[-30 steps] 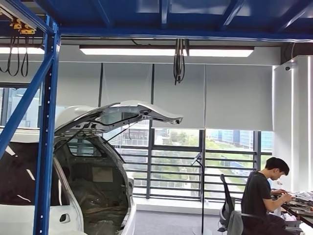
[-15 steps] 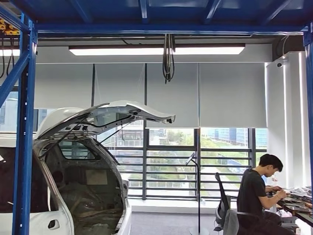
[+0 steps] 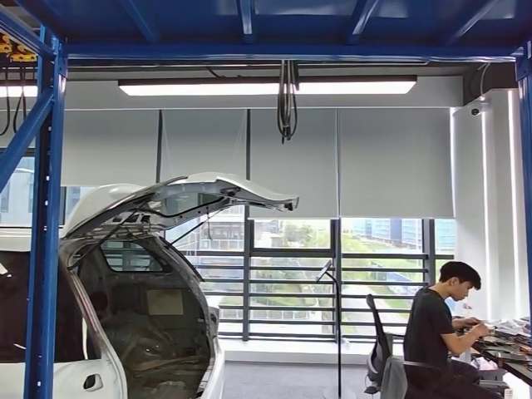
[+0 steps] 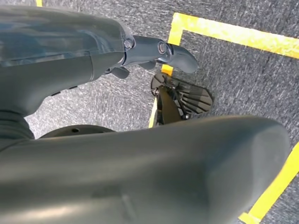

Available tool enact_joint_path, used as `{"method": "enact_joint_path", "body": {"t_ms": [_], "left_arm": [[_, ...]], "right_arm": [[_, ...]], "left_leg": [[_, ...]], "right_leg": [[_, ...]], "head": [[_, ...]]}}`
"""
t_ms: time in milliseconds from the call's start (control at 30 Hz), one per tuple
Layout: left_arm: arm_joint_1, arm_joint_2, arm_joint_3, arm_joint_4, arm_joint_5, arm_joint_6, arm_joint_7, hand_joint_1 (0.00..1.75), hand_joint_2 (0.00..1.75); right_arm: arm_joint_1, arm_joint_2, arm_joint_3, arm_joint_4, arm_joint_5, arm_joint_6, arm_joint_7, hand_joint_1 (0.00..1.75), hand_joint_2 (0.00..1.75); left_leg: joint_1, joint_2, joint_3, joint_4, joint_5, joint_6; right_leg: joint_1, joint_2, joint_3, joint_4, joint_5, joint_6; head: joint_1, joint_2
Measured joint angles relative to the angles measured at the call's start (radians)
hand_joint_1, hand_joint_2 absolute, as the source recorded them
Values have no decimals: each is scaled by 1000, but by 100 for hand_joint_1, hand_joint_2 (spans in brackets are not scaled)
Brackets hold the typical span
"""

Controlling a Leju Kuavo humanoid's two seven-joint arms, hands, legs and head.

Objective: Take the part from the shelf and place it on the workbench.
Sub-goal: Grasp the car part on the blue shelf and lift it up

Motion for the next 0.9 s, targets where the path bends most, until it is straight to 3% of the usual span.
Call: {"method": "enact_joint_path", "body": {"t_ms": [267,400,600,900], "left_arm": [[-1,-4,7,0,0,-2,8,0,0],[-1,-6,7,0,-1,-3,8,0,0],[-5,-7,6,1,-27,-13,8,0,0],[-7,-7,-2,2,-54,-26,7,0,0]], "right_arm": [[-54,-59,40,118,239,-84,101,0,0],[-80,-85,71,154,330,-104,114,0,175],[-150,-137,165,229,587,-131,136,0,175],[-284,-214,311,372,561,-72,86,0,175]], "left_leg": [[-2,0,1,0,0,0],[-2,0,1,0,0,0],[-2,0,1,0,0,0],[-2,0,2,0,0,0]], "right_leg": [[-2,0,0,0,0,0],[-2,0,0,0,0,0],[-2,0,0,0,0,0],[-2,0,1,0,0,0]], "head": [[0,0],[0,0],[0,0],[0,0]]}}
